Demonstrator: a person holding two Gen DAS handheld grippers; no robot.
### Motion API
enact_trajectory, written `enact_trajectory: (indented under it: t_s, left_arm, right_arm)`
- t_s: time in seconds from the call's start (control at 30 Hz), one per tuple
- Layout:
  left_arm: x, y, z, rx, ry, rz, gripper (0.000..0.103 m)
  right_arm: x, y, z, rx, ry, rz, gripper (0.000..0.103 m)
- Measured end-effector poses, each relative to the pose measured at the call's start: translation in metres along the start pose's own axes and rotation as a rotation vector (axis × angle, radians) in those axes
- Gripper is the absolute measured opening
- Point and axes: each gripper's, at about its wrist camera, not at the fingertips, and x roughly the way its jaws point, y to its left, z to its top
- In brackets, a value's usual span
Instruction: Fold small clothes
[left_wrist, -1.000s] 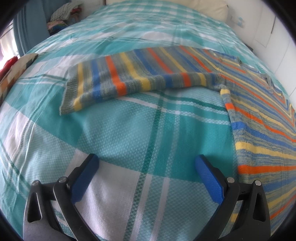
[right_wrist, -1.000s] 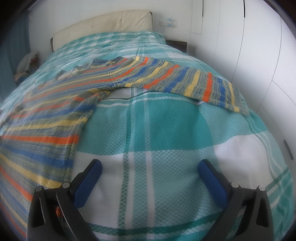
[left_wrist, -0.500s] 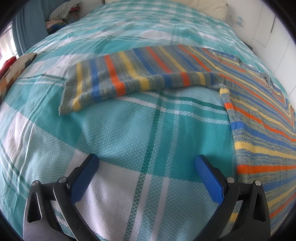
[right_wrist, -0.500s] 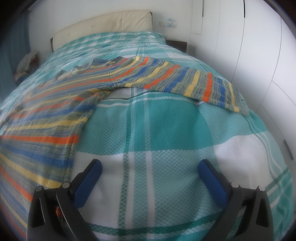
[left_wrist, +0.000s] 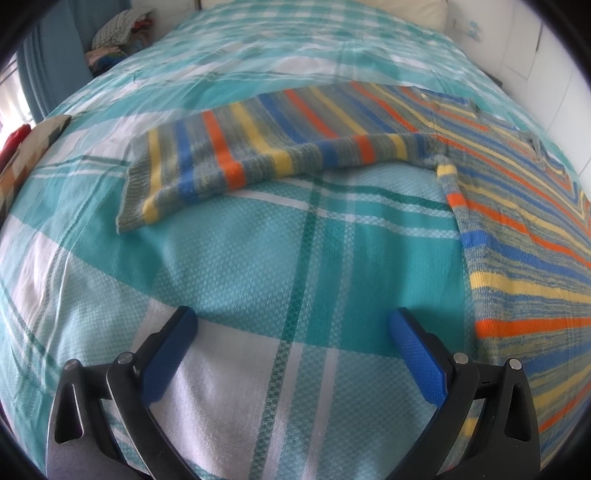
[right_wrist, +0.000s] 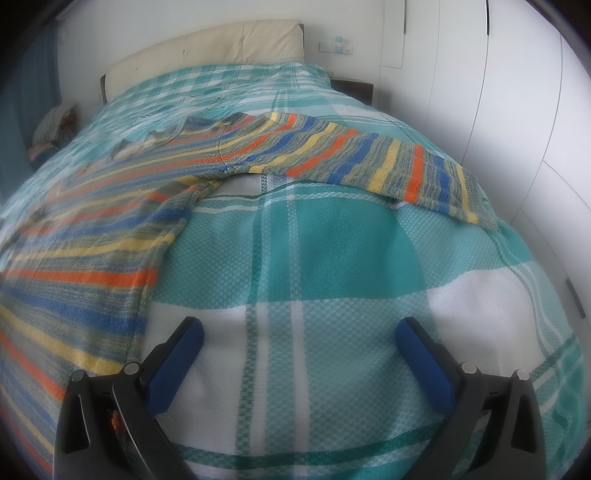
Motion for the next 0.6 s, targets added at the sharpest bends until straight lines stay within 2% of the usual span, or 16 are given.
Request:
enact_trajectory:
  t_s: [0.6]
  left_arm:
    - [0.0008,-0.0012,-0.0008,0.002,-0.004,0.004,0.103]
  right_arm:
    - [-0.0001,0.0004,0.0001,-0.003,0.000,0.000,0.103]
